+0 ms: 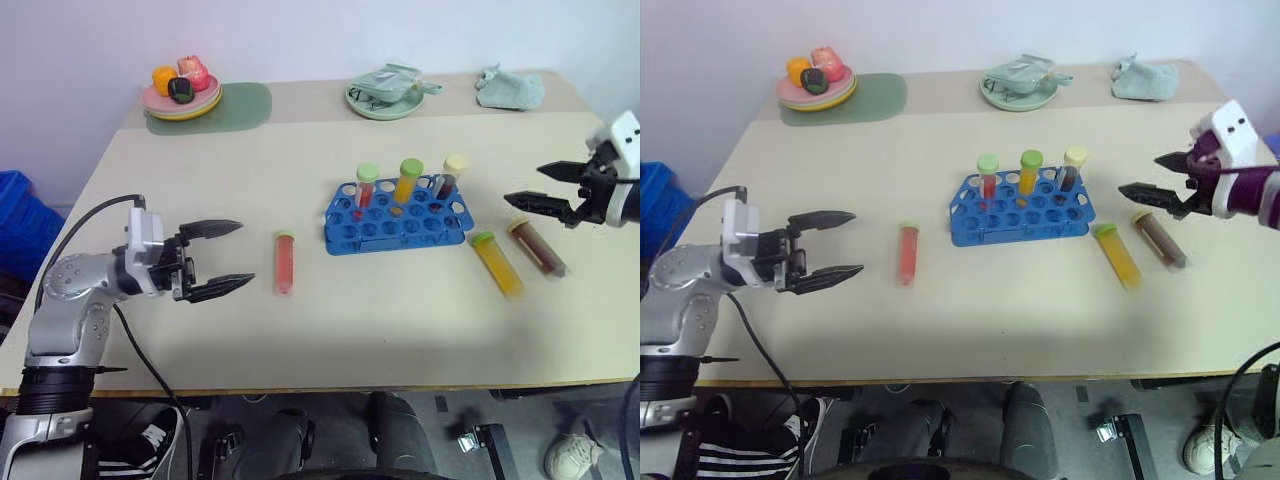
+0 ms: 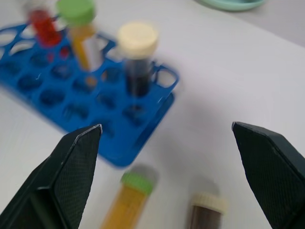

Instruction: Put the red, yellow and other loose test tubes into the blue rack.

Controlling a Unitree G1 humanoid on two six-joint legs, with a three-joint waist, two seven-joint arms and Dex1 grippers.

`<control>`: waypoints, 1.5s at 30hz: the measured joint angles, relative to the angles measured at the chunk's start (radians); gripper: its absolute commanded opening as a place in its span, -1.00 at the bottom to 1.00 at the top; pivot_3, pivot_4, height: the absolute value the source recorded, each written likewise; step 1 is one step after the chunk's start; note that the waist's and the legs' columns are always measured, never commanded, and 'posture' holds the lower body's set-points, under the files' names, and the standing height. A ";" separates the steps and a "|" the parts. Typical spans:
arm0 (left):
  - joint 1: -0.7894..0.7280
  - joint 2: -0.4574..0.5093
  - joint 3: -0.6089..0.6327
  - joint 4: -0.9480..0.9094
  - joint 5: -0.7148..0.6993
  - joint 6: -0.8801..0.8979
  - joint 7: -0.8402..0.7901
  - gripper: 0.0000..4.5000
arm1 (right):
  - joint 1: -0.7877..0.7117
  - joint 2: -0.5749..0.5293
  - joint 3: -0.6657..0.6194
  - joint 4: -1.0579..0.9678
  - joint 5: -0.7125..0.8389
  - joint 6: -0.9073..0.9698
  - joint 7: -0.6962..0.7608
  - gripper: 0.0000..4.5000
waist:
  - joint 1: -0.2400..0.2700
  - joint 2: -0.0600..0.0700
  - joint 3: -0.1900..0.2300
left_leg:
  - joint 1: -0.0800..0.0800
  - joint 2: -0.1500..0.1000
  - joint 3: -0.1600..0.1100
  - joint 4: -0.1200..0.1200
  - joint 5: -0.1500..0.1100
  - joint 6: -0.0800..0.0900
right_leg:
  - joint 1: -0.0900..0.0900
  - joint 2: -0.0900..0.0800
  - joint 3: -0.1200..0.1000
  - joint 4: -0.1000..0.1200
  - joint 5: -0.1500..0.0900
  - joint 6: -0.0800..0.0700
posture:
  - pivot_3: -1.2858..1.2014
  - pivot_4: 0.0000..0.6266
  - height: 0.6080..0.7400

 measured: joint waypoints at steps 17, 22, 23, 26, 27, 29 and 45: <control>-0.087 -0.077 -0.081 0.035 0.019 0.010 0.011 0.97 | -0.328 -0.075 0.412 0.132 -0.154 0.528 -0.085 1.00 | -0.004 0.000 0.000 | -0.001 0.000 0.004 0.000 0.000 0.000 | -0.002 0.000 0.003 -0.001 0.001 0.001 | 0.03 -0.52 1.00; -0.074 -0.082 -0.078 0.000 0.017 0.037 0.033 0.97 | -0.452 -0.071 0.602 0.260 -0.217 0.527 0.028 1.00 | -0.003 0.000 0.000 | -0.001 0.000 0.005 0.000 0.000 0.000 | -0.002 0.001 0.005 -0.001 0.002 0.002 | 0.03 -0.52 1.00; -0.063 -0.081 -0.076 -0.014 0.017 0.041 0.040 0.97 | -0.474 -0.060 0.635 0.292 -0.230 0.526 0.049 1.00 | -0.004 -0.001 0.000 | -0.001 0.000 0.005 0.000 0.000 0.000 | -0.002 0.001 0.005 -0.001 0.002 0.002 | 0.03 -0.52 1.00; -0.027 -0.083 -0.075 -0.047 0.015 0.048 0.059 0.97 | -0.532 -0.003 0.672 0.416 -0.262 0.520 0.072 1.00 | -0.004 -0.001 0.000 | -0.001 0.000 0.006 0.000 0.000 0.000 | -0.003 0.001 0.006 -0.001 0.002 0.002 | 0.03 -0.52 1.00; -0.014 -0.084 -0.074 -0.059 0.014 0.048 0.065 0.97 | -0.551 0.015 0.684 0.453 -0.276 0.516 0.076 1.00 | -0.005 -0.001 0.000 | -0.001 0.000 0.006 0.000 0.000 0.000 | -0.003 0.001 0.006 0.000 0.002 0.002 | 0.03 -0.52 1.00; 0.002 -0.084 -0.072 -0.078 0.009 0.051 0.072 0.97 | -0.573 0.037 0.699 0.508 -0.294 0.513 0.087 1.00 | -0.004 -0.001 0.000 | -0.001 0.000 0.006 0.000 0.000 0.000 | -0.004 0.001 0.006 0.000 0.002 0.002 | 0.03 -0.52 1.00; 0.117 -0.061 -0.026 -0.171 -0.022 0.068 0.132 0.97 | -0.647 0.194 0.698 0.900 -0.484 0.261 0.112 1.00 | -0.005 0.000 0.000 | -0.001 0.000 0.007 0.000 0.000 0.000 | -0.004 0.001 0.007 0.000 0.002 0.002 | 0.03 -0.52 1.00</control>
